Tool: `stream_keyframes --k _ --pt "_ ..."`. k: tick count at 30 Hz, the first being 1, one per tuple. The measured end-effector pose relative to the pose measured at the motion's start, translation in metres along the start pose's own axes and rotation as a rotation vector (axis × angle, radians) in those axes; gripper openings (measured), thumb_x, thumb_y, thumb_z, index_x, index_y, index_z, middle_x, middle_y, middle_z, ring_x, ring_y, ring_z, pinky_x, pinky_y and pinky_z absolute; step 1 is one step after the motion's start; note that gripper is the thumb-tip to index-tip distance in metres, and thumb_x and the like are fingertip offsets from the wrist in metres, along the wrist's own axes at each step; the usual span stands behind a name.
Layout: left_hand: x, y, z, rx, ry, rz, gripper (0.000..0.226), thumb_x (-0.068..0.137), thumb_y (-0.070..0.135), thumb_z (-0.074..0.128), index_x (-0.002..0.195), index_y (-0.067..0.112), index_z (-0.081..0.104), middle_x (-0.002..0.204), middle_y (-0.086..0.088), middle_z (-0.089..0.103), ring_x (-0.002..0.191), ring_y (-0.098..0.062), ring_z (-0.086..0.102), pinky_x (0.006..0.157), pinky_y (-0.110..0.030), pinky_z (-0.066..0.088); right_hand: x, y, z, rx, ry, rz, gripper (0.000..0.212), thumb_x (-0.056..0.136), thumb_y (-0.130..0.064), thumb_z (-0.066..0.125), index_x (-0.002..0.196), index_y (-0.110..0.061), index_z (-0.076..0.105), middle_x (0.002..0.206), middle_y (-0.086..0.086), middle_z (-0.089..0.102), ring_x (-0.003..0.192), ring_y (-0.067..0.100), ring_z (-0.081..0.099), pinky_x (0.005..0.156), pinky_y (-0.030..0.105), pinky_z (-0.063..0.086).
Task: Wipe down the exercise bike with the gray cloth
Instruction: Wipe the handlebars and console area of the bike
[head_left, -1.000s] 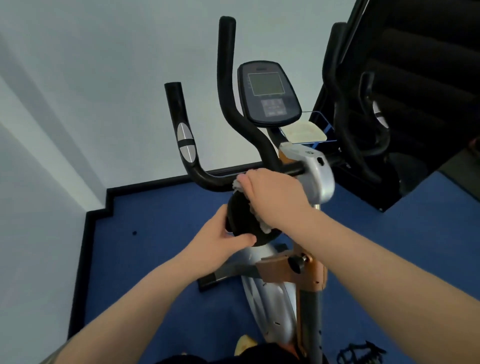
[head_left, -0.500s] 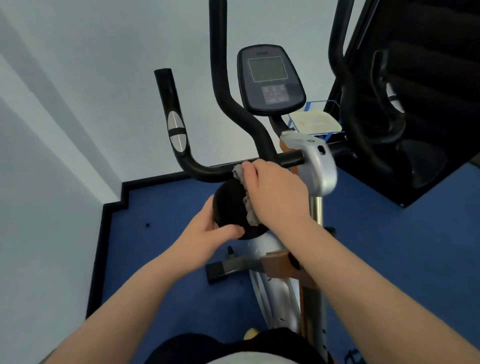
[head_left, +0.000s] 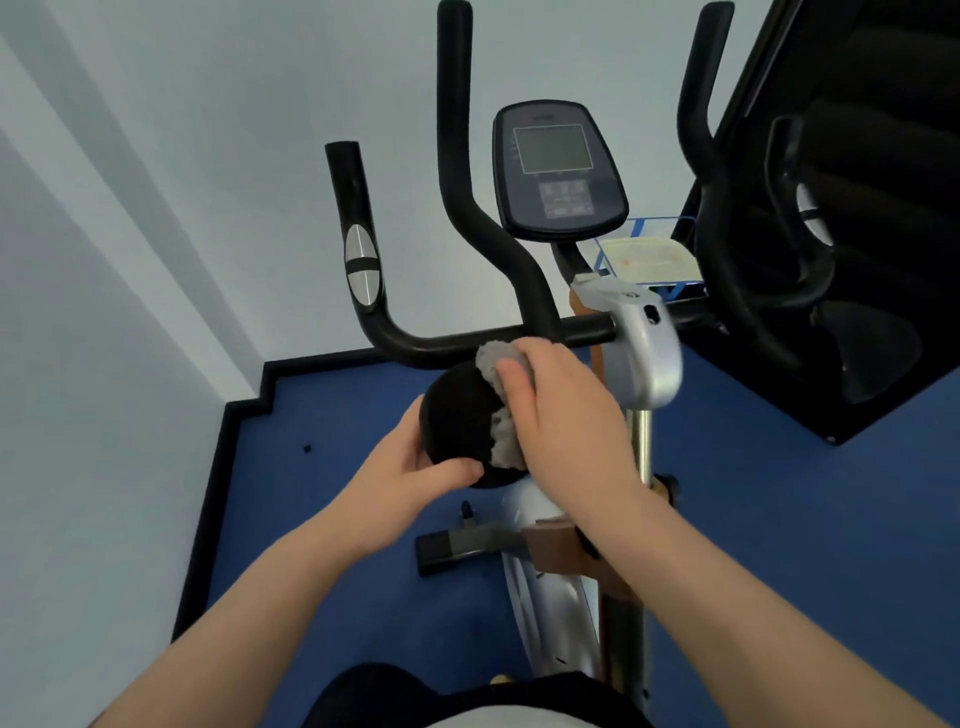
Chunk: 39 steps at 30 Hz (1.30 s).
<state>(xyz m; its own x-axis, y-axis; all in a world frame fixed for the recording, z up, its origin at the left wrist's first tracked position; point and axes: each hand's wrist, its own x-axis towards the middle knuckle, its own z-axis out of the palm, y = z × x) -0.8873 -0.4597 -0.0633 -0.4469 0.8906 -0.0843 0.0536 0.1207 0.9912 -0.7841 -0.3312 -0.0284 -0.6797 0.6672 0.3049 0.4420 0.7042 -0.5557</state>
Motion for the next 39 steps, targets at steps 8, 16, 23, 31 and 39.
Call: stream_keyframes --k 8,16,23,31,39 --pt "0.001 -0.005 0.008 -0.040 0.044 0.014 0.054 0.080 0.013 0.066 0.127 0.031 0.046 0.122 0.004 0.061 0.108 0.001 0.060 0.084 -0.012 0.048 0.046 -0.022 0.006 -0.587 -0.246 -0.238 0.020 0.098 -0.013 0.040 0.112 -0.013 0.055 0.088 0.002 0.053 0.067 0.021 0.039 0.046 0.030 0.018" --pt "-0.001 -0.005 0.002 0.002 0.009 0.014 0.058 0.074 0.029 0.070 0.126 0.035 0.045 0.123 0.009 0.062 0.116 -0.005 0.059 0.094 -0.027 0.051 0.020 -0.002 -0.014 -0.312 -0.219 -0.215 0.021 0.103 -0.023 0.030 0.111 -0.016 0.048 0.096 0.000 0.051 0.079 0.021 0.048 0.063 0.037 0.042" --pt "-0.006 0.008 -0.013 0.080 -0.084 0.047 0.051 0.084 0.039 0.066 0.132 0.035 0.048 0.129 0.016 0.061 0.121 -0.003 0.056 0.095 -0.018 0.047 0.014 0.004 -0.013 -0.078 -0.166 0.033 0.035 0.102 -0.044 0.020 0.087 -0.022 0.042 0.074 -0.008 0.050 0.064 0.012 0.049 0.054 0.031 0.029" --pt "0.033 0.043 -0.023 0.097 0.065 0.145 0.029 0.105 0.022 0.039 0.119 0.019 0.064 0.119 0.005 0.068 0.111 -0.012 0.063 0.097 -0.024 0.047 -0.009 0.001 0.005 0.345 0.353 0.312 0.034 0.104 -0.037 0.027 0.080 -0.021 0.045 0.065 -0.009 0.049 0.061 0.000 0.049 0.059 0.026 0.032" --pt "0.046 0.044 -0.007 0.023 -0.130 -0.062 0.039 0.102 0.041 0.034 0.103 0.044 0.073 0.107 0.014 0.074 0.101 -0.003 0.068 0.082 -0.023 0.049 -0.028 -0.013 0.015 0.372 0.439 0.399 0.026 0.099 -0.049 0.024 0.088 -0.036 0.044 0.079 -0.015 0.054 0.078 -0.007 0.054 0.064 0.020 0.041"
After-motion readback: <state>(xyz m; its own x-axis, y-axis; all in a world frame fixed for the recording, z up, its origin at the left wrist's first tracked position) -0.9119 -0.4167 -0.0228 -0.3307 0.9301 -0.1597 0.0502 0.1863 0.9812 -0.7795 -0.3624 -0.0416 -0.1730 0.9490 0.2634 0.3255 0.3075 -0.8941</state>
